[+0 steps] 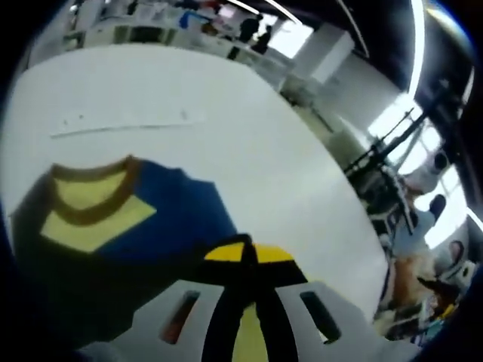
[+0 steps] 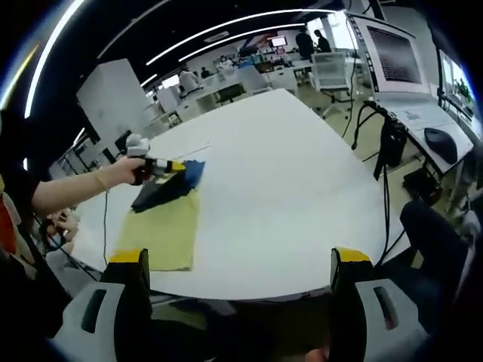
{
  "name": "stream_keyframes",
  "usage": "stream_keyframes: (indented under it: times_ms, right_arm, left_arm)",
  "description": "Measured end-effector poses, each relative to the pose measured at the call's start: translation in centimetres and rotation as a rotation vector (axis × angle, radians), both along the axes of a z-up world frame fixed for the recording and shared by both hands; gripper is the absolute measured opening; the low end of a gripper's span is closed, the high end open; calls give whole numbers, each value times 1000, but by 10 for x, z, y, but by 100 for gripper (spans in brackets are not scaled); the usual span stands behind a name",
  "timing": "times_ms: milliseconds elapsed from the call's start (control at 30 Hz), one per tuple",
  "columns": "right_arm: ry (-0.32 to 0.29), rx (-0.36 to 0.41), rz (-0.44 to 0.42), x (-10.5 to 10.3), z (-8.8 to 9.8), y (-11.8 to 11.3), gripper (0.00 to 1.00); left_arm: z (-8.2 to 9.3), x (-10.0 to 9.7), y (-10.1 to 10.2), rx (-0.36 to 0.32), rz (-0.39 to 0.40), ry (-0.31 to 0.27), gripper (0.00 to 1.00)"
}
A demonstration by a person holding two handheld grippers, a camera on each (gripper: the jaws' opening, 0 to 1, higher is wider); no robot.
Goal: Fold the garment on the visible template until the final outline fits inside the template.
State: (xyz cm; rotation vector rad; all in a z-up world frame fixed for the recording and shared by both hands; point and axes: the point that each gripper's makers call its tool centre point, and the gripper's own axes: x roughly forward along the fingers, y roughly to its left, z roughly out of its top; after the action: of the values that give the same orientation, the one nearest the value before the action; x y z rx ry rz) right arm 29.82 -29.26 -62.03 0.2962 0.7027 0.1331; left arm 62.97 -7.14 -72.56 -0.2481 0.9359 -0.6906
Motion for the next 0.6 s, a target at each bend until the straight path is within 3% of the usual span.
stream_keyframes:
  times_ms: [600]
  right_arm:
    - [45,16,1,7,-19,-9,100]
  left_arm:
    - [-31,4,-8,29,-1,56,0]
